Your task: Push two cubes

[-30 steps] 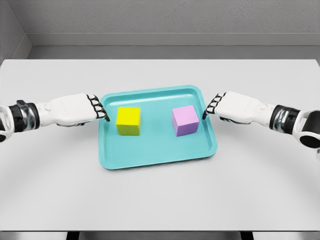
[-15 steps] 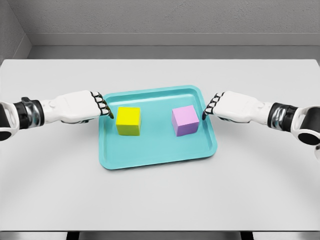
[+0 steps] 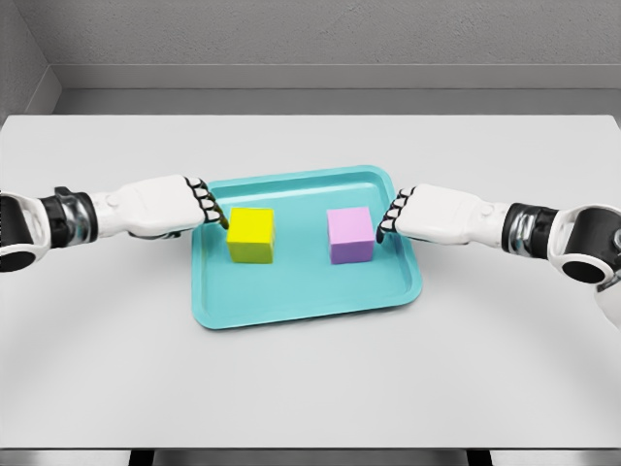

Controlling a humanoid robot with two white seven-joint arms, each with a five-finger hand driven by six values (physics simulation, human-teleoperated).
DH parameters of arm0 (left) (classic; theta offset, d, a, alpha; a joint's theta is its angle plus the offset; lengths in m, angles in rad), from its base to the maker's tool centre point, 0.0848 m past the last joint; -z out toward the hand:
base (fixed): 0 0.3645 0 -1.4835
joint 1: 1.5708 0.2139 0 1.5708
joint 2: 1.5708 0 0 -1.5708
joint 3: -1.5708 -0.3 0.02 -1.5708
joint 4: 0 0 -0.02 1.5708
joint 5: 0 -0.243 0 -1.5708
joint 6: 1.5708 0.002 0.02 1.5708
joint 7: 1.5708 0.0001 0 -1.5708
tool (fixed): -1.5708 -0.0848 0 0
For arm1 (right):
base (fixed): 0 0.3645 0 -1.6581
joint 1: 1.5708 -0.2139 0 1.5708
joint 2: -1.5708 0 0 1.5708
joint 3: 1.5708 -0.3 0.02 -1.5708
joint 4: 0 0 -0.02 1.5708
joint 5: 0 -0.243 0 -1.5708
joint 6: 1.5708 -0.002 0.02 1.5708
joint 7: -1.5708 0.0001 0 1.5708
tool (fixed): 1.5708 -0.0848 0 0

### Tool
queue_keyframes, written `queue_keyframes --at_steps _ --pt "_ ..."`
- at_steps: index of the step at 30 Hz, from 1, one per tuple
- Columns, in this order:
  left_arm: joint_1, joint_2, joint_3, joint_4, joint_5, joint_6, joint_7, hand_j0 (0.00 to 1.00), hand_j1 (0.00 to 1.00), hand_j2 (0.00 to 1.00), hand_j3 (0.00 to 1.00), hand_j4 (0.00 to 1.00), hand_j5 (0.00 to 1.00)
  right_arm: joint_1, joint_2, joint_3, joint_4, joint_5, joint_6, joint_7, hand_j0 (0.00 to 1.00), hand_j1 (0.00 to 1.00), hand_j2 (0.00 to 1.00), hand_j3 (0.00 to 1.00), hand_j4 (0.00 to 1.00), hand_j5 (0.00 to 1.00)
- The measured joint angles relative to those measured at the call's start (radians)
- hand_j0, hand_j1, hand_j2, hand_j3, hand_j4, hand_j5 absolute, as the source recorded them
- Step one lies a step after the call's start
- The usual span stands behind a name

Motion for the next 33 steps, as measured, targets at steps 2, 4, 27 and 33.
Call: queue_keyframes --at_steps 2,4,27,33 --pt "-0.002 -0.007 0.000 0.000 0.000 0.000 -0.003 0.77 0.77 0.77 0.77 0.77 0.77 -0.002 0.000 0.000 0.000 0.003 0.000 0.002 0.64 0.64 0.64 0.64 0.64 0.64" --pt "-0.003 -0.017 0.000 0.000 -0.001 0.000 -0.005 0.77 0.77 0.77 0.77 0.77 0.77 -0.009 0.001 0.004 -0.001 0.004 0.000 0.004 0.64 0.64 0.64 0.64 0.64 0.64" --pt "-0.012 -0.071 0.001 -0.010 -0.007 -0.001 -0.028 0.77 0.77 0.77 0.77 0.77 0.77 -0.028 0.038 0.041 0.059 -0.046 0.041 -0.033 0.64 0.64 0.64 0.64 0.64 0.64" --pt "-0.015 -0.086 0.001 -0.014 -0.007 -0.001 -0.029 0.77 0.77 0.77 0.77 0.77 0.77 -0.025 0.039 0.042 0.060 0.002 0.016 -0.078 0.64 0.64 0.64 0.64 0.64 0.64"
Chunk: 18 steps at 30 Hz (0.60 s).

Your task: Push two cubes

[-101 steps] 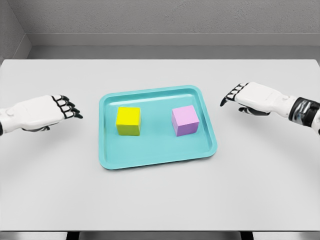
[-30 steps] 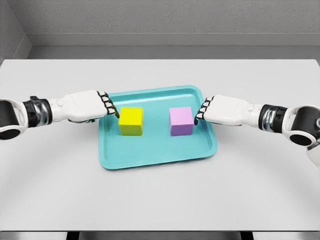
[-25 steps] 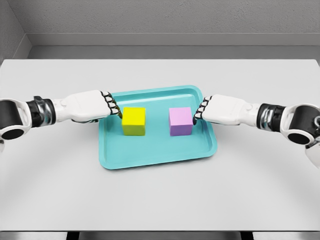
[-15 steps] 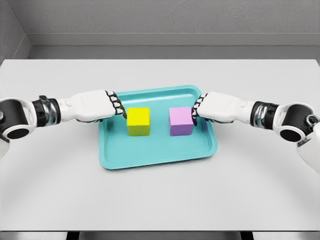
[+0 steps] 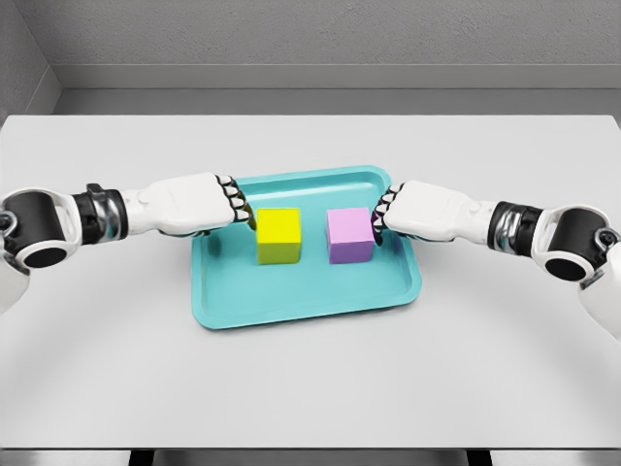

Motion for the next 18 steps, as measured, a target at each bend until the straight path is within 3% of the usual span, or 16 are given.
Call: queue_keyframes --at_steps 18 --pt "0.000 -0.022 0.001 0.016 -0.001 0.000 -0.002 0.77 0.77 0.77 0.77 0.77 0.77 0.018 0.005 0.001 0.018 -0.001 -0.016 -0.068 0.64 0.64 0.64 0.64 0.64 0.64"
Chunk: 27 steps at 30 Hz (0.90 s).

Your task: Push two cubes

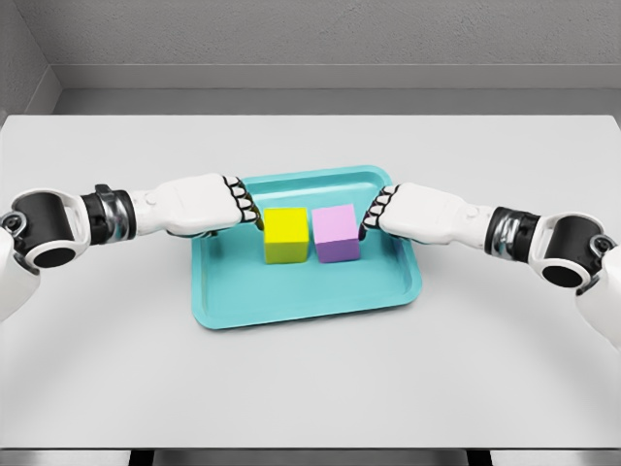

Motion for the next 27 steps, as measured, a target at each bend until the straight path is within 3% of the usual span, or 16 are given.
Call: queue_keyframes --at_steps 6,27 --pt "0.002 0.005 0.006 0.033 0.000 0.000 0.000 0.77 0.77 0.77 0.77 0.77 0.77 -0.002 -0.001 0.001 0.048 0.003 0.000 0.000 0.64 0.64 0.64 0.64 0.64 0.64" --pt "-0.003 0.043 0.023 0.052 0.002 0.000 0.000 0.77 0.77 0.77 0.77 0.77 0.77 -0.008 0.022 0.016 0.022 0.003 0.001 0.001 0.64 0.64 0.64 0.64 0.64 0.64"
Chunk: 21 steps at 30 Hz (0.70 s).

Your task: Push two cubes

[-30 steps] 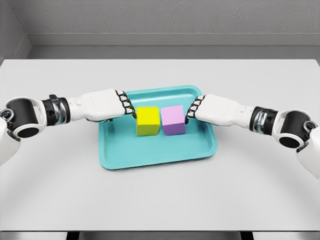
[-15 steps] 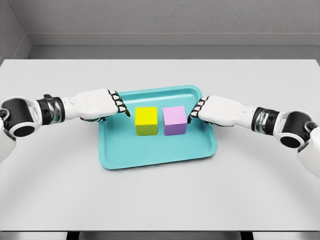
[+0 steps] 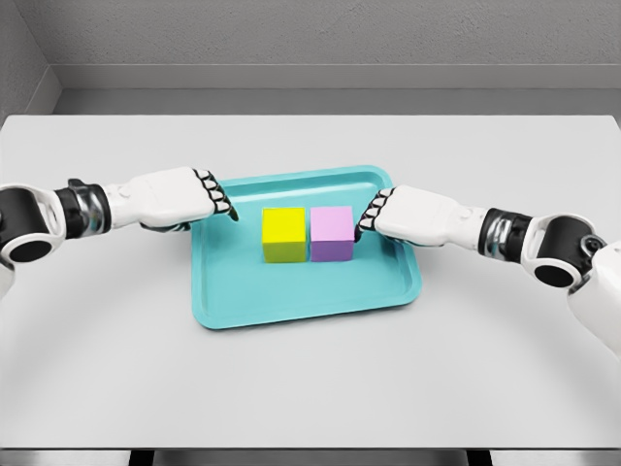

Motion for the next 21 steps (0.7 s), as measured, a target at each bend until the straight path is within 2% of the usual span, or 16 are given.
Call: queue_keyframes --at_steps 10,21 --pt "0.006 0.013 0.016 -0.001 0.002 0.000 0.000 0.77 0.77 0.77 0.77 0.77 0.77 -0.017 0.020 0.000 0.053 0.010 -0.001 0.002 0.64 0.64 0.64 0.64 0.64 0.64" --pt "0.003 0.044 0.025 -0.003 0.009 0.000 0.000 0.77 0.77 0.77 0.77 0.77 0.77 -0.017 0.049 0.006 0.062 0.011 -0.001 0.005 0.64 0.64 0.64 0.64 0.64 0.64"
